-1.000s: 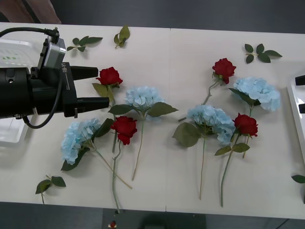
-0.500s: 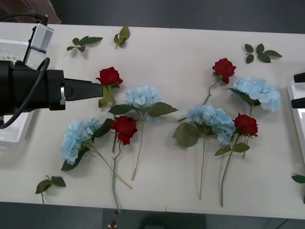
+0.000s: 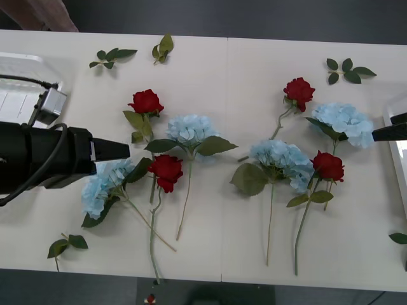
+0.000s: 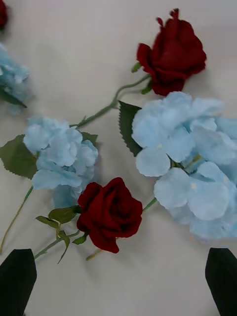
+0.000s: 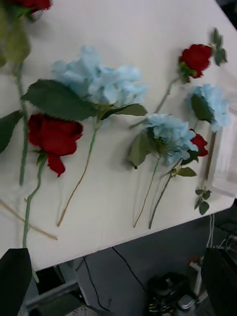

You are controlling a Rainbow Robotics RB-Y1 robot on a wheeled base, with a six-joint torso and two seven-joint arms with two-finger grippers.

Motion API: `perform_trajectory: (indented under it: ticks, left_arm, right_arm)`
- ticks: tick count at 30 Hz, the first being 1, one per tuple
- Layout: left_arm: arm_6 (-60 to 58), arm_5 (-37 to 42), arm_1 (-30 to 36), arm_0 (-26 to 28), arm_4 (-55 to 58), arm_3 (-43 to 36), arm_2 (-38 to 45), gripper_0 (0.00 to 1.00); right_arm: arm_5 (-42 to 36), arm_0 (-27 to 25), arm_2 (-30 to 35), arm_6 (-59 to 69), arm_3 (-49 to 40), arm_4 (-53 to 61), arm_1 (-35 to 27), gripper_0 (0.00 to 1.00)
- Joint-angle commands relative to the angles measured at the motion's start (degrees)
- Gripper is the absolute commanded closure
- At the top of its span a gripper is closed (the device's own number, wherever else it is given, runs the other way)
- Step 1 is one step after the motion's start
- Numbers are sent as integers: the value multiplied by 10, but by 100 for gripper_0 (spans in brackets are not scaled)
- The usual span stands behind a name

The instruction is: Put the red flowers into the right box and the blue flowers into the left box

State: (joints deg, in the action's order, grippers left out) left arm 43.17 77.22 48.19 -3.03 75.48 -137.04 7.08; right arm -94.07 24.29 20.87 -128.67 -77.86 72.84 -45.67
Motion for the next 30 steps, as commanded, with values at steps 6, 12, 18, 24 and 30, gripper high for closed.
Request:
perform_trajectory:
  ticks: [6, 12, 18, 24, 30]
  left_arm:
    - [-172, 3, 15, -1, -127, -5, -102, 0]
    - [-229, 3, 11, -2, -194, 20, -153, 0]
    - [-283, 3, 4, -16, -242, 55, -197, 0]
    - [-301, 3, -8, -43, -280, 98, -236, 0]
    - [-298, 3, -25, -81, -323, 152, -286, 0]
  right_arm:
    - [19, 4, -14, 135, -13, -96, -27, 0]
    - [16, 1, -17, 260, -13, -167, -18, 0]
    - [18, 1, -22, 384, -33, -261, -1, 0]
    - [17, 1, -30, 436, -53, -326, 16, 0]
    - [32, 2, -34, 446, -56, -366, 48, 0]
